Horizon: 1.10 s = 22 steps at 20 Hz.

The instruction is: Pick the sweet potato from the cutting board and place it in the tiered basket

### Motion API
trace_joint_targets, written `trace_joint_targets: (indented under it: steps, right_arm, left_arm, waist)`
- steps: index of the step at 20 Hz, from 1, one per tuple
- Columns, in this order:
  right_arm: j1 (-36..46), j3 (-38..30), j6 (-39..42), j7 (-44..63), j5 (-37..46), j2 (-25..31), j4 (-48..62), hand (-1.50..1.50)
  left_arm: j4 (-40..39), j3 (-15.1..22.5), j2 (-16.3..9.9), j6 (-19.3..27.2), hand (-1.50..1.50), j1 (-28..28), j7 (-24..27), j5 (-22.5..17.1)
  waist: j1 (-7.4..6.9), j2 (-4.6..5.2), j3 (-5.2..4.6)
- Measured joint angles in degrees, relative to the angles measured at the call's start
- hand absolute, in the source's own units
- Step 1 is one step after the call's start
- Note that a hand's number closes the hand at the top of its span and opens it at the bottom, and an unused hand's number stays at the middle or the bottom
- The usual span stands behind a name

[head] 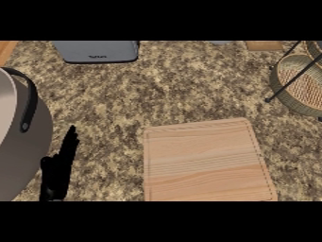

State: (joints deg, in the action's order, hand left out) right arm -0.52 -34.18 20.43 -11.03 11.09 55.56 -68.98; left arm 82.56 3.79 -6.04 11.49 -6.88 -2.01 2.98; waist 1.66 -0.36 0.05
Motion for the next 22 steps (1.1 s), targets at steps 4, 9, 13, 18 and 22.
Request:
trace_joint_targets:
  steps: [4,9,13,18,22]
  right_arm:
    - [-1.02,-6.95,2.51,-2.87,-2.61,4.67,-0.08,1.50]
    - [3.08,-9.35,4.41,-0.60,-3.55,9.14,1.66,1.50]
    - [8.00,-7.90,4.42,4.18,-4.13,10.40,1.77,1.50]
    - [16.75,-2.06,2.60,8.36,-3.01,11.95,6.05,1.50]
    - [22.97,3.17,0.50,10.06,-1.11,11.19,9.21,1.50]
  left_arm:
    - [-0.11,0.12,-0.05,-0.52,0.00,-0.40,0.99,0.11]
    - [-0.92,0.17,0.34,-0.95,0.00,0.61,1.53,0.38]
    - [-1.37,0.12,0.49,-1.04,0.00,1.73,0.66,0.83]
    - [-1.39,0.08,0.67,-1.36,0.00,2.50,0.24,1.08]
    - [-1.46,0.29,0.93,-1.67,0.00,2.03,1.09,1.30]
  waist:
    - [-0.49,0.05,-0.03]
    - [-1.44,0.17,0.02]
    - [-1.90,0.28,-0.02]
    - [-2.55,0.46,-0.03]
    - [-2.89,0.49,-0.03]
